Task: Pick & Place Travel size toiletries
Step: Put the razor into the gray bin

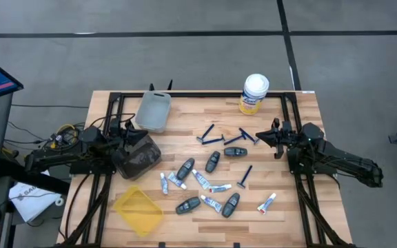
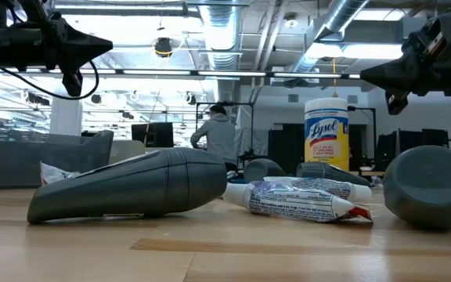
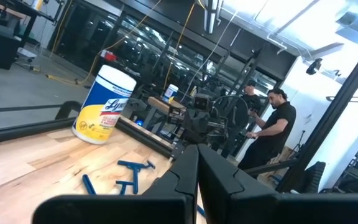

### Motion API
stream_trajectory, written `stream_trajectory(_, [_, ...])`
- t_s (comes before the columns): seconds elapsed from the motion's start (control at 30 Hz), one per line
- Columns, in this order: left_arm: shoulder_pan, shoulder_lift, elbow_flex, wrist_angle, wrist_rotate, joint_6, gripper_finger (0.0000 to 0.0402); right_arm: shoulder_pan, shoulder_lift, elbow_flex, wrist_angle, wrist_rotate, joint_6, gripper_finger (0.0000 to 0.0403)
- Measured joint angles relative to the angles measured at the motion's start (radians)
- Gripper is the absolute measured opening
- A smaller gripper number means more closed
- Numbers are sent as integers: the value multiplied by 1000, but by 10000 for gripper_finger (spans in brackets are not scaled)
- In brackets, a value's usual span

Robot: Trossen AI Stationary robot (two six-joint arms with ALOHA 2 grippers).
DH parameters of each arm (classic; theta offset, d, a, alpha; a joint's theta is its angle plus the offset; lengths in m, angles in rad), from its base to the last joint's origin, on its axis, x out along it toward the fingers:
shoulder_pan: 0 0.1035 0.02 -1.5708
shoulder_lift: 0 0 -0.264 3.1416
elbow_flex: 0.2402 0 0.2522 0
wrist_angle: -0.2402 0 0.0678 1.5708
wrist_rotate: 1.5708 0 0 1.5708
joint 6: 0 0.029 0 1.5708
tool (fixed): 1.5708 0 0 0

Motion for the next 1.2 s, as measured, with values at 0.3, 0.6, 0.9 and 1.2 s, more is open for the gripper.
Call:
stream_trajectory(0.3, [0, 0, 0, 74, -6, -1, 2, 0, 0, 0, 11, 0, 174, 0])
stream_trajectory(0.6, [0, 0, 0, 213, -33, -105, 37, -1, 0, 0, 41, 0, 255, 0])
stream_trajectory(0.9, [0, 62, 21, 476, -42, -98, 148, -1, 1, 40, 212, 142, 64, 16])
stream_trajectory(1.2, [0, 291, 192, 484, -42, -45, 225, -1, 198, 254, 41, 248, -69, 131])
